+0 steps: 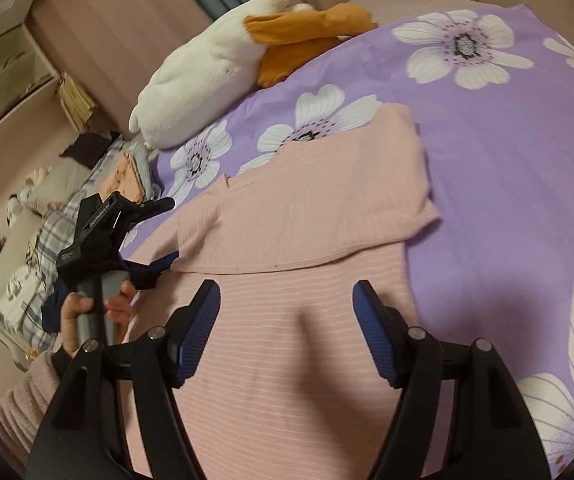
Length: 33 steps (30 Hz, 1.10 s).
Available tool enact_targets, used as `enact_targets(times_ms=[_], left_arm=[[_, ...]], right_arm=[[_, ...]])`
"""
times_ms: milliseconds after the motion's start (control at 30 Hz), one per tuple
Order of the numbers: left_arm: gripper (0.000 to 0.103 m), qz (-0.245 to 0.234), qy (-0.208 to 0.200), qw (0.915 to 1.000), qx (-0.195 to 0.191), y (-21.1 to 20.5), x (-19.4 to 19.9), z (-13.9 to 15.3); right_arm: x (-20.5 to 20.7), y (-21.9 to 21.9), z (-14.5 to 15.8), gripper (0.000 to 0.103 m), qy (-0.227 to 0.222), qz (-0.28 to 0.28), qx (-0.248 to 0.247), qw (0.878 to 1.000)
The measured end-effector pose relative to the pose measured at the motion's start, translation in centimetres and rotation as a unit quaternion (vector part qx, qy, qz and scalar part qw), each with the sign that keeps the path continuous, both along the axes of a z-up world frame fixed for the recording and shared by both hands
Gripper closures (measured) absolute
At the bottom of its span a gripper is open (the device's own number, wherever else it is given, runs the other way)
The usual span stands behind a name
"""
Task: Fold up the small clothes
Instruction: 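Fold the held sleeve across the shirt body with the right gripper, release, then grasp the other sleeve cuff with the left gripper and lift it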
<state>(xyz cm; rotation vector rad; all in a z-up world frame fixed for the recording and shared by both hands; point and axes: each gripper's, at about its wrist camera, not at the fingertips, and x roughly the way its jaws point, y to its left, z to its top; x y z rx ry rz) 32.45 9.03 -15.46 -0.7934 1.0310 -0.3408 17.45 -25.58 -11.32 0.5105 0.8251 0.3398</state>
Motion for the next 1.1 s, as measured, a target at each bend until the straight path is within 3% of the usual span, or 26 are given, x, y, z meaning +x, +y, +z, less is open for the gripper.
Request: enact_targets(times_ms=[33, 100, 167, 200, 267, 333, 600, 733, 800, 933, 1100], left_arm=[[0.003, 0.0, -0.003, 1.0, 0.001, -0.2, 0.3, 0.0], [0.02, -0.001, -0.007, 0.9999, 0.007, -0.5, 0.8, 0.1], [0.05, -0.014, -0.007, 0.9997, 0.019, -1.0, 1.2, 0.0], [0.055, -0.02, -0.001, 0.9992, 0.034, -1.3, 1.4, -0.1], [0.086, -0.032, 0.005, 0.9973, 0.066, -1.9, 1.6, -0.5], [0.097, -0.031, 0.008, 0.9957, 0.087, -1.9, 1.6, -0.5], [0.097, 0.024, -0.048, 0.9896, 0.133, 1.5, -0.3, 3.2], [0.097, 0.002, 0.002, 0.9863, 0.165, 1.5, 0.7, 1.7], [0.096, 0.009, 0.023, 0.9838, 0.177, 2.0, 0.7, 1.2], [0.095, 0.039, 0.012, 0.9836, 0.175, 3.7, -0.7, 2.2], [0.095, -0.022, -0.041, 0.9849, 0.167, 1.7, -2.0, 3.8]], right_arm=[[0.0, -0.4, -0.2, 0.033, 0.002, -0.003, 0.001, 1.0], [0.0, -0.8, -0.6, 0.033, 0.008, -0.011, 0.002, 1.0], [0.1, -1.1, -0.9, 0.033, 0.01, -0.015, 0.004, 1.0], [0.2, -1.1, -0.9, 0.033, 0.01, -0.017, 0.004, 1.0], [0.3, -1.2, -0.9, 0.033, 0.01, -0.02, 0.002, 1.0], [0.5, -1.3, -0.9, 0.033, 0.01, -0.02, 0.001, 1.0], [2.3, -1.9, 0.4, 0.033, -0.008, -0.032, -0.005, 0.999], [4.2, -1.3, 0.9, 0.034, -0.008, -0.037, -0.028, 0.999], [5.7, -1.1, 1.3, 0.038, -0.012, -0.04, -0.032, 0.999], [8.7, -1.3, 0.8, 0.06, 0.006, -0.039, -0.007, 0.999], [10.3, -1.1, -1.8, 0.068, 0.05, -0.049, -0.041, 0.997]])
